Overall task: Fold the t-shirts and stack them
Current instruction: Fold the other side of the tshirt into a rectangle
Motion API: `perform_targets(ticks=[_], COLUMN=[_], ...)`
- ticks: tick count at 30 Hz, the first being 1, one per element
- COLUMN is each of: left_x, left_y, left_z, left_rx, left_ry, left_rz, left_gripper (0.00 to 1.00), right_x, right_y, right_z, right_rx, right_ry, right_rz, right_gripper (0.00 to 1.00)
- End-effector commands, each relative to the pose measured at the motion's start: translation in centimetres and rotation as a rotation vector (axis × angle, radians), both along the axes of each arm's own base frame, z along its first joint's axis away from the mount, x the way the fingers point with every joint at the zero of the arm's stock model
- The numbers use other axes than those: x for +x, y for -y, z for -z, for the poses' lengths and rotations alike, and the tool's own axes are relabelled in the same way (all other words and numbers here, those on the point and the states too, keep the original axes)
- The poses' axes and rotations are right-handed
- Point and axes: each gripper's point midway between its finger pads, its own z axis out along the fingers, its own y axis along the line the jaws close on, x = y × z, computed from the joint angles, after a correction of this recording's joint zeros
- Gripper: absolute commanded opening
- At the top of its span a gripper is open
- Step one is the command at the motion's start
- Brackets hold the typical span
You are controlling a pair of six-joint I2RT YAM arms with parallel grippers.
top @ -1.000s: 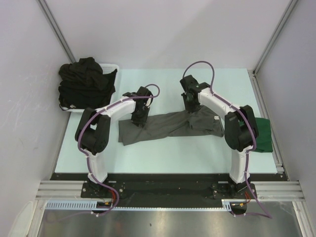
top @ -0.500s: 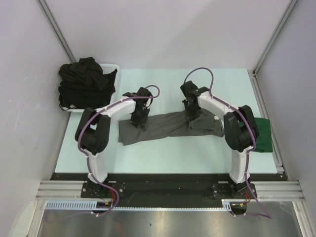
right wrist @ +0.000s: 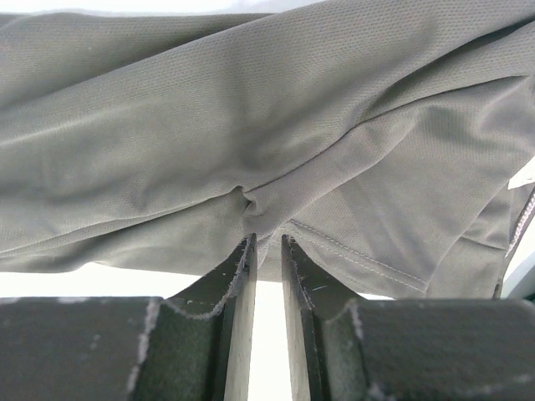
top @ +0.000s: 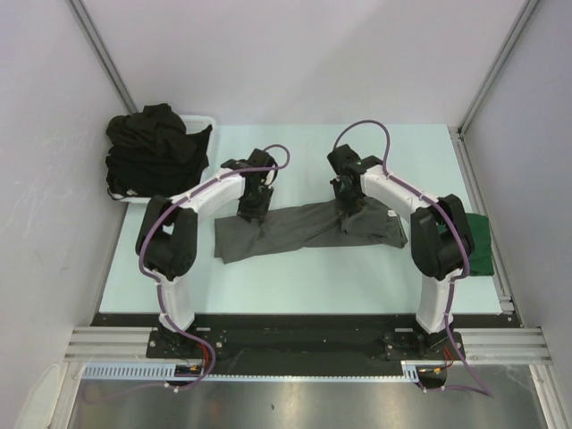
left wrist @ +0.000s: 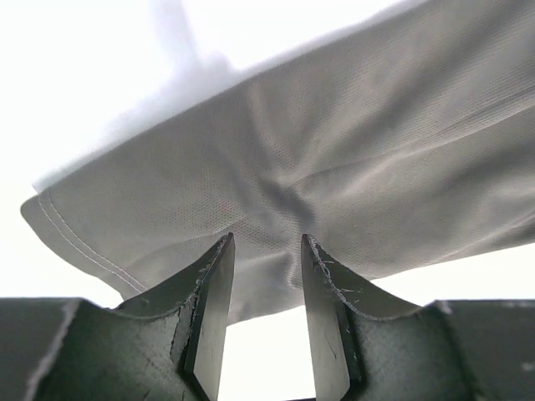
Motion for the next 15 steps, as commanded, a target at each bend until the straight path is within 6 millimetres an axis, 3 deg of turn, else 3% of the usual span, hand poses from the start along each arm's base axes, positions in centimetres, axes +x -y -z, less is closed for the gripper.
perform_targets(ticks=[1, 15], left_x=[1.1, 0.9], left_y=[1.0, 1.0], left_z=[-1.7, -2.7], left_rx=[-0.032, -0.040], left_ry=[0.037, 0.043], left_rz=[0.028, 0.033], left_gripper=[0.43, 0.43], right_x=[-0.4, -2.2], right_y=[-0.7, -1.4], right_z=[-1.6, 0.5], right_rx=[0.036, 0.038], right_ry=[0.011, -0.031], right_rz=[0.004, -0.018], right_gripper=[0.23, 0.23])
